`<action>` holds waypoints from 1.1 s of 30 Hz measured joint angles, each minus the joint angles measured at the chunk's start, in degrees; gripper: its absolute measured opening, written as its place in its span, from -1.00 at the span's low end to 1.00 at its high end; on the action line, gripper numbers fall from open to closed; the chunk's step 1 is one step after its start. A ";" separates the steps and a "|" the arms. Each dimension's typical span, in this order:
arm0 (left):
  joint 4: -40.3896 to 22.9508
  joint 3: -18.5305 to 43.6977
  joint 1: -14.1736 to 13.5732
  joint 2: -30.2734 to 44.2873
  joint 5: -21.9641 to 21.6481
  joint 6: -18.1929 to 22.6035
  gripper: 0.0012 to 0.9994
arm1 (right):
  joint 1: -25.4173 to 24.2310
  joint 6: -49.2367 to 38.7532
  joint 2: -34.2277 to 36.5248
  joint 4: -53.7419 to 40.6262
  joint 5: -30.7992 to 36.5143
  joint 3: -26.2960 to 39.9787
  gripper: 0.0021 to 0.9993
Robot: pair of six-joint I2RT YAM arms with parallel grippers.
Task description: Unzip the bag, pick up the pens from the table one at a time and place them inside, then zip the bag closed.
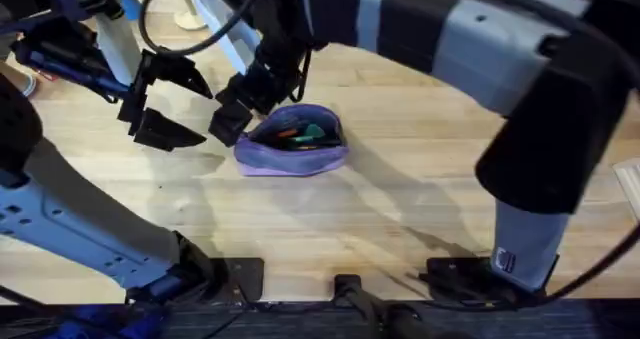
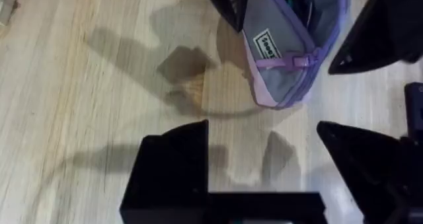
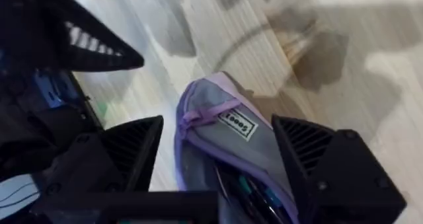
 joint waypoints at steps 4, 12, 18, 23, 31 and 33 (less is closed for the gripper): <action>0.02 0.00 0.00 0.00 0.00 0.00 0.99 | 0.04 0.50 1.21 0.04 -1.38 0.00 0.99; 0.02 0.00 0.00 0.00 -0.02 0.00 0.99 | 0.63 1.04 1.24 0.04 -3.16 0.00 0.53; 0.02 0.00 0.00 0.00 -0.02 0.00 0.99 | 2.11 1.24 1.24 -0.13 -3.42 0.00 0.01; 0.02 0.00 0.00 0.00 -0.02 0.00 0.99 | 2.08 1.24 1.26 0.07 -3.44 0.00 -0.52; 0.02 0.00 0.00 0.00 -0.02 0.00 0.99 | 1.83 1.26 1.26 0.50 -3.84 0.00 -0.94; 0.02 0.00 0.00 0.00 0.00 0.00 0.99 | 1.58 1.26 1.26 0.51 -3.90 0.00 -0.94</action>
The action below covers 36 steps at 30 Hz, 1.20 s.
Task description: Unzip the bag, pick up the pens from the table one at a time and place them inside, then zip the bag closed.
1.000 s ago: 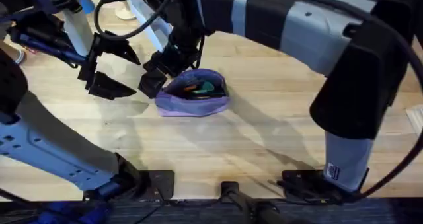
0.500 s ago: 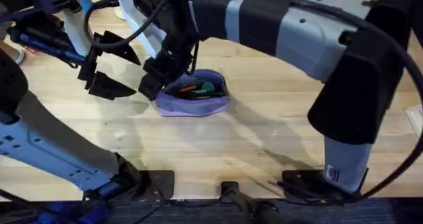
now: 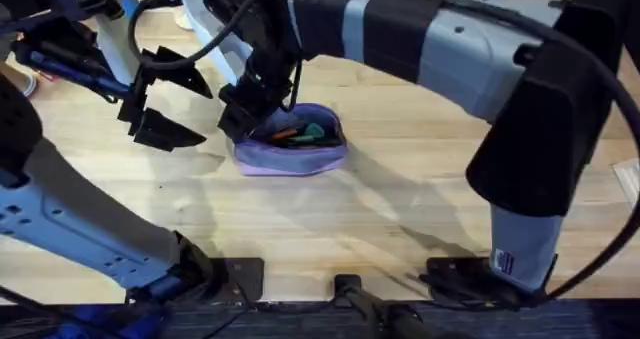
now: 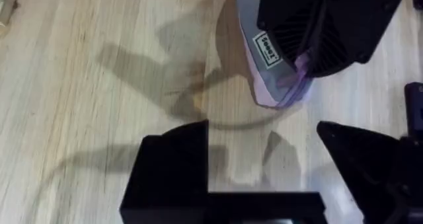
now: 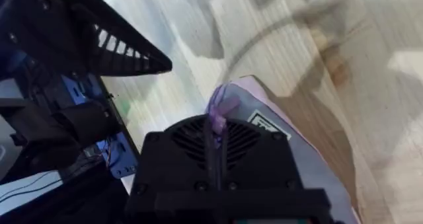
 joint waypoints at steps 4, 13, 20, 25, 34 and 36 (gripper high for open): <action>-0.80 0.00 0.00 0.00 0.84 0.00 0.99 | -0.79 0.00 -0.02 0.19 -0.36 0.07 -0.94; -3.26 0.00 0.00 0.00 5.17 -1.02 0.99 | -3.26 0.00 -0.02 0.74 0.12 2.18 -0.94; -3.47 -0.02 -0.02 0.00 6.25 -4.11 0.99 | -4.20 0.00 -0.02 0.89 0.81 2.99 -0.94; 0.98 -2.55 -0.15 0.00 6.98 -4.68 0.99 | -4.16 -0.02 -0.02 0.91 1.00 3.04 -0.94; 8.48 -10.71 -2.14 0.00 12.28 -5.09 0.99 | -4.18 -0.01 -0.02 0.92 1.00 3.10 -0.94; 9.16 -11.06 -2.41 0.00 13.80 -5.12 0.99 | -4.18 -0.02 -0.02 0.92 1.00 3.10 -0.94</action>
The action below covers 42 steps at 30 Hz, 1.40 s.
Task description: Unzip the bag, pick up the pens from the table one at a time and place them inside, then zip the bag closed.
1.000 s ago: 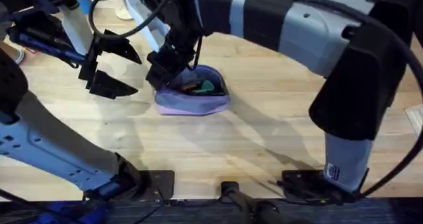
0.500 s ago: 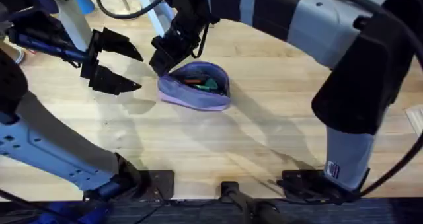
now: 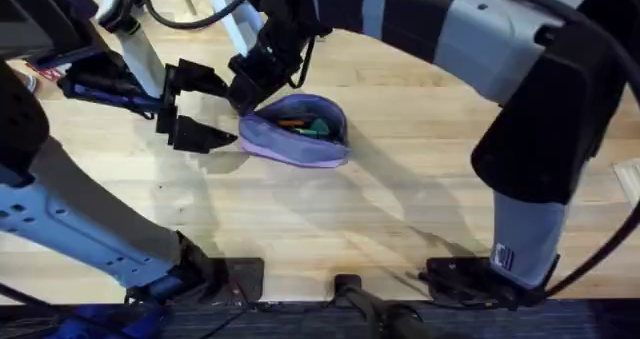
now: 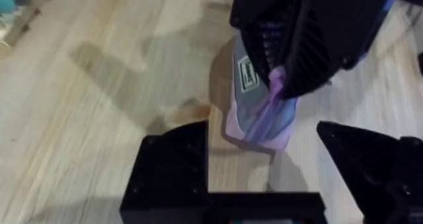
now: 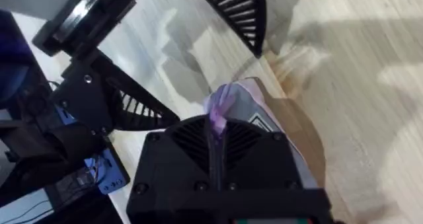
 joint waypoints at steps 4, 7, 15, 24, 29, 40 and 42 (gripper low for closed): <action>1.82 -0.34 -1.29 0.00 1.47 -1.07 0.99 | 0.00 0.02 0.01 0.02 0.00 0.02 -0.94; 5.42 -0.98 -2.95 0.00 1.43 -4.19 0.99 | 0.00 0.00 0.00 0.02 0.00 0.02 -0.94; 9.56 -2.53 -6.24 0.00 -0.62 -12.39 0.41 | 0.00 0.01 0.00 0.07 0.02 0.02 -0.94; 8.63 -2.91 -6.66 0.00 -0.18 -14.34 -0.90 | -0.78 0.00 0.01 0.31 0.33 0.22 -0.94; 8.45 -2.91 -6.75 0.00 0.39 -14.36 -0.90 | -2.15 0.00 0.00 -1.19 -1.21 0.24 -0.94; 9.02 -2.91 -7.96 0.00 3.18 -14.38 -0.92 | -4.90 -0.04 -0.25 -5.35 -0.45 1.29 -0.94; 8.99 -2.91 -8.02 0.00 3.93 -14.36 -0.91 | -4.87 -0.35 -0.88 -5.83 1.13 1.29 -0.94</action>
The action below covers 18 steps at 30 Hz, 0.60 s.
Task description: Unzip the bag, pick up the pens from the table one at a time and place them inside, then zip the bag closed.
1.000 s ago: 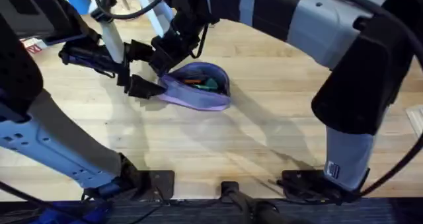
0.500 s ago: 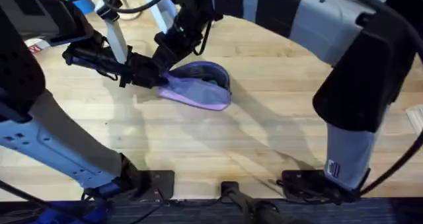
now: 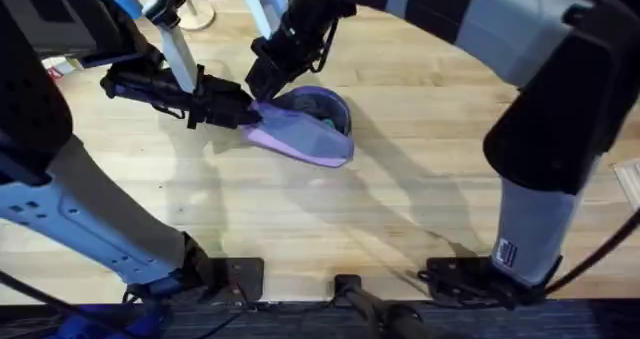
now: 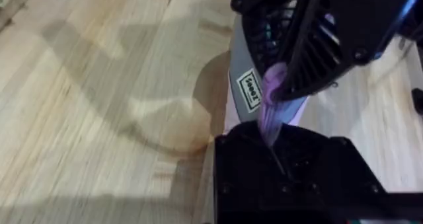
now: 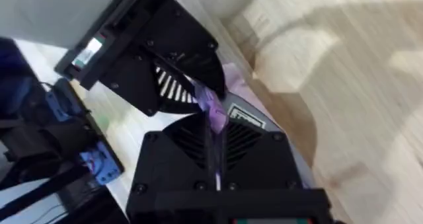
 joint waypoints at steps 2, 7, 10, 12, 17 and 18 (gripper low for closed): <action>-0.10 0.00 -0.22 0.00 1.19 -0.02 -0.91 | 0.00 -0.66 -0.92 -0.71 1.74 0.00 -0.94; -0.34 0.02 -0.37 0.00 2.68 -0.02 -0.91 | -0.07 -1.81 -2.38 -1.92 4.60 0.00 -0.94; -0.32 0.02 -0.37 0.00 2.72 -0.02 -0.91 | -0.22 -2.20 -2.44 -2.34 5.41 0.00 -0.94; -0.30 0.02 -0.41 0.00 2.79 -0.02 -0.91 | -0.37 -2.73 -2.46 -2.71 5.67 0.00 -0.94; -0.29 0.02 -0.46 0.00 3.07 -0.02 -0.91 | -1.23 -4.15 -2.66 -4.61 6.85 0.11 -0.94; -0.28 0.02 -0.47 0.00 3.13 -0.02 -0.91 | -1.49 -4.28 -2.66 -5.00 7.10 0.13 -0.94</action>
